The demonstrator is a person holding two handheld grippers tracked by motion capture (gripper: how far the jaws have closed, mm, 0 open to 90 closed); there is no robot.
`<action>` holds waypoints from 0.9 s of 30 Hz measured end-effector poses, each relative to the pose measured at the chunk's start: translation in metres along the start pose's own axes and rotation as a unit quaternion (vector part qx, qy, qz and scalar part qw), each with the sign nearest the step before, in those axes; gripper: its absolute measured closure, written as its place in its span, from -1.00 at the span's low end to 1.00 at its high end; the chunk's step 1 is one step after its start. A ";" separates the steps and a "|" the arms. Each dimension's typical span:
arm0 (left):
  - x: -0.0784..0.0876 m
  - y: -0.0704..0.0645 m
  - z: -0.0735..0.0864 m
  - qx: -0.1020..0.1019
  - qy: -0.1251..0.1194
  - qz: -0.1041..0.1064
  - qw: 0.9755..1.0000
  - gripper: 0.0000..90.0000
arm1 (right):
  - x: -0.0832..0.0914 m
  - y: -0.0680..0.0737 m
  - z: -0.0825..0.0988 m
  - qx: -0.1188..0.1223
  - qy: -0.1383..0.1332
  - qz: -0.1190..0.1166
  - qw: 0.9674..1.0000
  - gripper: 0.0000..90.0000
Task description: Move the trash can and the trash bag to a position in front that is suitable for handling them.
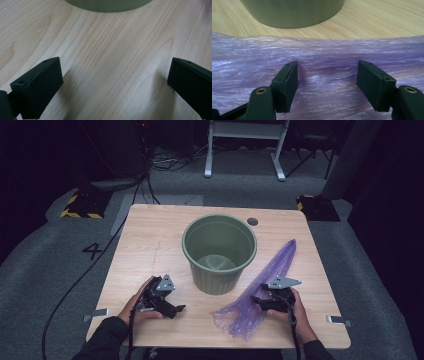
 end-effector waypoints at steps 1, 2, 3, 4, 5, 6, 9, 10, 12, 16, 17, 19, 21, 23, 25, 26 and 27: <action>-0.002 0.000 -0.002 0.002 0.000 -0.001 1.000 -1.00 | 0.000 0.000 0.000 0.003 0.001 0.001 1.000 -0.25; -0.004 0.000 -0.002 0.002 0.002 -0.001 1.000 -1.00 | 0.000 0.000 0.000 0.003 0.000 0.002 1.000 -0.25; -0.005 0.000 -0.003 0.001 0.006 -0.001 1.000 -1.00 | 0.000 0.000 0.000 0.003 0.000 0.002 1.000 -0.25; -0.007 -0.001 -0.005 0.001 0.008 -0.001 1.000 -1.00 | 0.000 0.001 0.000 0.003 0.000 0.003 1.000 -0.25; -0.009 -0.001 -0.006 0.001 0.003 -0.001 1.000 -1.00 | 0.000 0.001 0.000 0.002 0.000 0.005 1.000 -0.25; -0.011 -0.002 -0.007 -0.001 0.000 0.002 1.000 -1.00 | 0.000 0.001 0.000 0.002 0.000 0.006 1.000 -0.25; -0.017 -0.003 -0.011 -0.003 0.000 0.005 1.000 -1.00 | 0.001 0.001 0.000 0.002 0.001 0.006 1.000 -0.25; -0.020 -0.003 -0.013 -0.004 -0.001 0.006 1.000 -1.00 | 0.000 0.001 0.000 0.001 0.001 0.006 1.000 -0.25; -0.027 -0.003 -0.018 -0.002 0.000 0.004 1.000 -1.00 | 0.000 0.001 0.000 0.001 0.001 0.006 1.000 -0.25; -0.038 -0.002 -0.025 -0.001 -0.001 0.000 1.000 -0.99 | 0.000 0.001 0.000 0.001 0.000 0.006 1.000 -0.25; -0.040 -0.001 -0.027 -0.002 0.000 -0.001 1.000 -1.00 | 0.000 0.001 0.000 0.001 0.000 0.006 1.000 -0.25; -0.046 0.000 -0.031 -0.004 -0.001 -0.001 1.000 -0.99 | 0.000 0.001 0.000 0.001 0.000 0.006 1.000 -0.25; -0.051 0.001 -0.034 -0.002 -0.001 -0.004 1.000 -0.99 | 0.000 0.001 0.000 0.001 0.000 0.006 1.000 -0.25; -0.056 0.002 -0.038 -0.004 -0.004 -0.004 1.000 -0.95 | 0.000 0.001 0.000 0.001 0.000 0.006 1.000 -0.25; -0.060 0.003 -0.042 0.002 -0.006 -0.011 1.000 -0.91 | 0.000 0.001 0.000 0.002 0.000 0.006 1.000 -0.25; -0.062 0.004 -0.043 0.001 -0.005 -0.013 1.000 -0.90 | 0.000 0.001 0.001 0.002 0.001 0.006 1.000 -0.26; -0.064 0.004 -0.045 0.002 -0.007 -0.014 1.000 -0.88 | 0.000 0.001 0.000 0.002 0.001 0.006 1.000 -0.26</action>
Point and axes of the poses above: each handheld gripper's, and its own axes: x roughly backward along the jaws, z roughly out of its underside, y roughly to its left, the point moved 10 cm from there along -x, roughly forward along the jaws, and after that the axes turned 14 degrees about -y, right-handed, at the moved point
